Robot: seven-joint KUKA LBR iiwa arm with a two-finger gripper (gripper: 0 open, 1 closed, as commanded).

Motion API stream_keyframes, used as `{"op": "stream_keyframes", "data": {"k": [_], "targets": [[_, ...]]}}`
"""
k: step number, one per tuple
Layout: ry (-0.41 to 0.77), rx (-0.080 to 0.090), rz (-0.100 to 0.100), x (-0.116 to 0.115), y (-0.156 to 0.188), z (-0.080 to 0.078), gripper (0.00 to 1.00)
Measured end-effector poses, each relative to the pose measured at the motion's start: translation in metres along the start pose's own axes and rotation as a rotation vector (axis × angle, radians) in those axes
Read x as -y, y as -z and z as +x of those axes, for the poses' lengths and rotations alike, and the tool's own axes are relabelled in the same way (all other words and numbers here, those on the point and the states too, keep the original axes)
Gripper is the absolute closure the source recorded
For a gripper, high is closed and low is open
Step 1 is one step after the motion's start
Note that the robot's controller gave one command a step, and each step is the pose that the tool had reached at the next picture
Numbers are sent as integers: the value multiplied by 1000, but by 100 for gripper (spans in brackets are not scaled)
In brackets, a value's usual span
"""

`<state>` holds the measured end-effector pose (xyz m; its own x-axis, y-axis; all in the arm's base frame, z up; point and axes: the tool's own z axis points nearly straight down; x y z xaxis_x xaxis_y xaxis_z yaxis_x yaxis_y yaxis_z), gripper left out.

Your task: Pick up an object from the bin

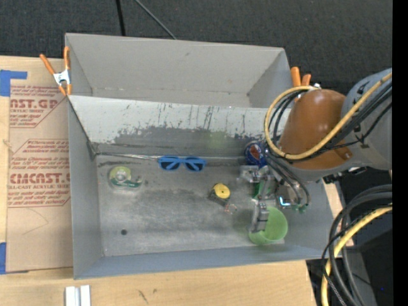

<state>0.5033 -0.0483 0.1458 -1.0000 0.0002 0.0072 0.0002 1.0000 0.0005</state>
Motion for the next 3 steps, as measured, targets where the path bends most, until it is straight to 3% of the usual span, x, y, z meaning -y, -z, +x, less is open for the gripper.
{"op": "stream_keyframes", "data": {"k": [1,2,3], "targets": [[153,0,-8,63,-79,-8,0],[363,7,0,107,-52,-6,0],[362,8,0,107,-52,-6,100]]}}
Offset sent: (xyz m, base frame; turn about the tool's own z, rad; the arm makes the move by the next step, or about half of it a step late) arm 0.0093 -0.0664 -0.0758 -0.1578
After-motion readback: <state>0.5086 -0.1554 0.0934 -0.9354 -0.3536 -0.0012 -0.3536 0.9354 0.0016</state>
